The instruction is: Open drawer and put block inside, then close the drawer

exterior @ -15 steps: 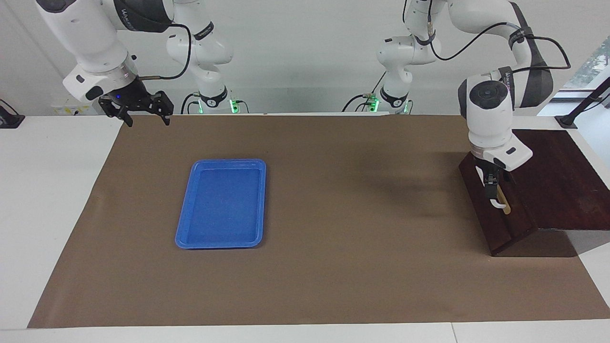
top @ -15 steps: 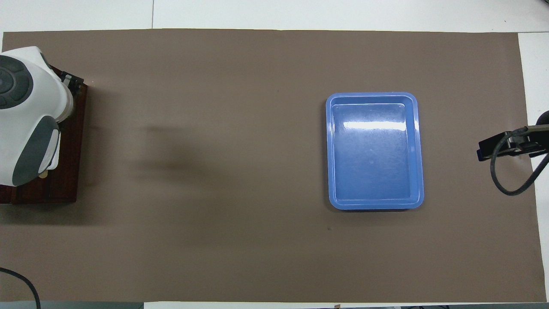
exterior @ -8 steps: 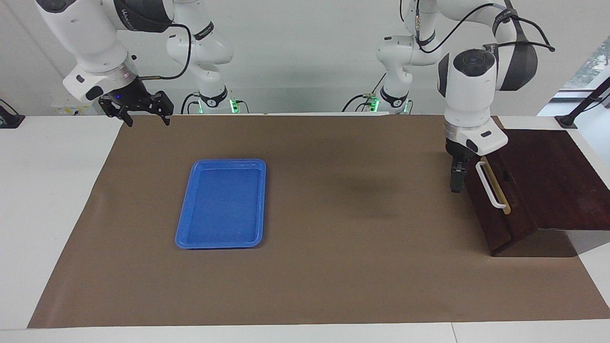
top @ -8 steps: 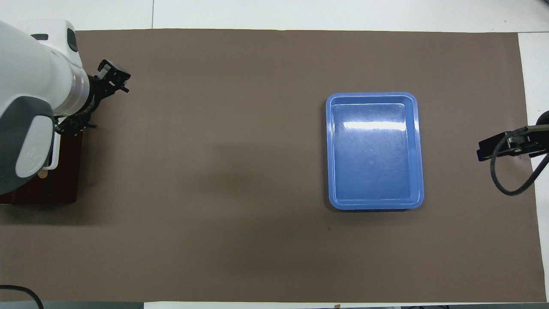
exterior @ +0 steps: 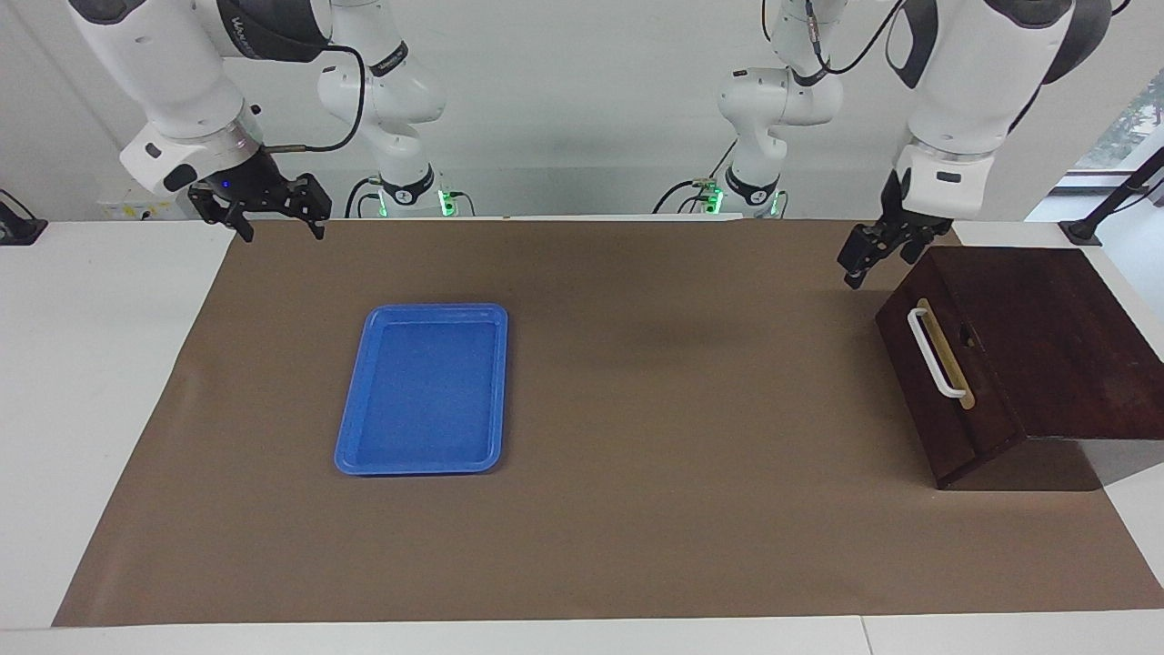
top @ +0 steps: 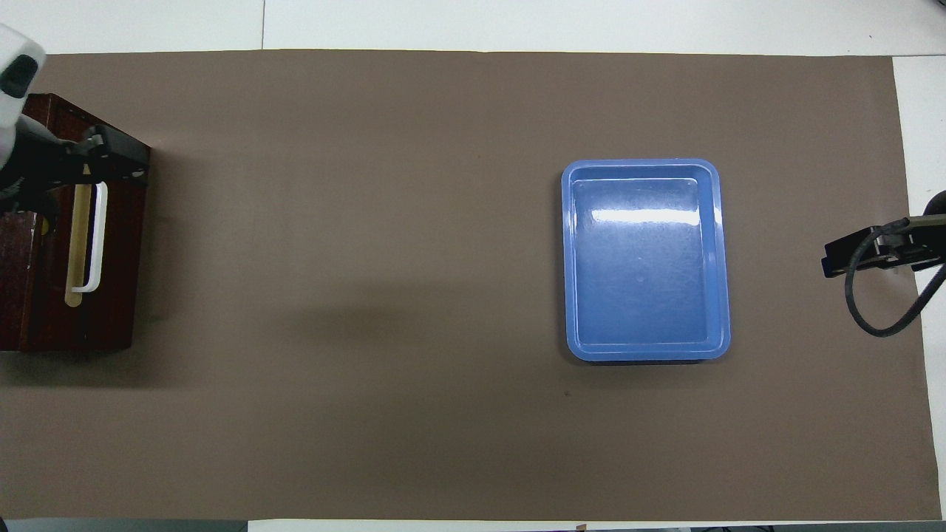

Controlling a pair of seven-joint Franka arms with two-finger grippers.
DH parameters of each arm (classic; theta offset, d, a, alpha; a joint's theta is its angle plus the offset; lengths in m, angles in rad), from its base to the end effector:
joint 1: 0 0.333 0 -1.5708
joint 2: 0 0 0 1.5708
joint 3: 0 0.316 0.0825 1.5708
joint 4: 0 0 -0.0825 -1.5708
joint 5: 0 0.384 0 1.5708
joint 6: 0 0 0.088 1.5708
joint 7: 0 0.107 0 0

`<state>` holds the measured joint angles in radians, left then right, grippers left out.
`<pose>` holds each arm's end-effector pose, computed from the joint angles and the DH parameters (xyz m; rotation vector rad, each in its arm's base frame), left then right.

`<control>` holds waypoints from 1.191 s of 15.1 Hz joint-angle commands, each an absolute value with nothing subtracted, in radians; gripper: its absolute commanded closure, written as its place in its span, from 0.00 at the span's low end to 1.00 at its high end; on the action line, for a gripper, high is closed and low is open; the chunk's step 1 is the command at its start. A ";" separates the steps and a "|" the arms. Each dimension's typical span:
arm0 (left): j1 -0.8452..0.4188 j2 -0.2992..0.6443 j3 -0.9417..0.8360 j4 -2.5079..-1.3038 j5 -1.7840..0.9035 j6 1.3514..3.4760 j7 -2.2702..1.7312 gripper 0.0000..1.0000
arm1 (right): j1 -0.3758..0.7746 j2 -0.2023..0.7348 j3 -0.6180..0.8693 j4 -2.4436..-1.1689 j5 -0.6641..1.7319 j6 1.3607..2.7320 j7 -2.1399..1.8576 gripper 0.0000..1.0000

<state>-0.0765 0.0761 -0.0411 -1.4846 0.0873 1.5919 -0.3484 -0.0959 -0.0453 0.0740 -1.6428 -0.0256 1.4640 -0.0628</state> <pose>0.5779 -0.0581 0.6244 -3.0456 -0.3526 -0.0764 0.5270 -0.0136 0.6068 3.1107 0.0616 -0.2099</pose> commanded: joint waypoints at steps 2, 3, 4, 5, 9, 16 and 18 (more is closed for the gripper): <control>0.046 0.042 -0.044 -1.558 0.061 1.639 -0.128 0.00 | -0.109 -0.057 0.084 -1.649 -0.038 1.463 -0.083 0.00; 0.058 0.019 -0.044 -1.613 0.061 1.682 -0.123 0.00 | -0.109 -0.057 0.084 -1.649 -0.038 1.463 -0.083 0.00; 0.058 -0.006 -0.044 -1.673 0.061 1.712 -0.123 0.00 | -0.109 -0.057 0.084 -1.649 -0.038 1.463 -0.083 0.00; 0.058 -0.032 -0.044 -1.722 0.061 1.716 -0.121 0.00 | -0.109 -0.057 0.084 -1.649 -0.038 1.463 -0.083 0.00; 0.016 -0.054 -0.054 -1.734 0.016 1.645 -0.123 0.00 | -0.109 -0.057 0.084 -1.649 -0.038 1.463 -0.083 0.00; -0.009 -0.031 -0.057 -1.667 -0.014 1.559 -0.072 0.00 | -0.109 -0.057 0.084 -1.649 -0.038 1.463 -0.083 0.00; -0.011 -0.031 -0.058 -1.666 -0.014 1.542 -0.068 0.00 | -0.109 -0.057 0.084 -1.649 -0.038 1.463 -0.083 0.00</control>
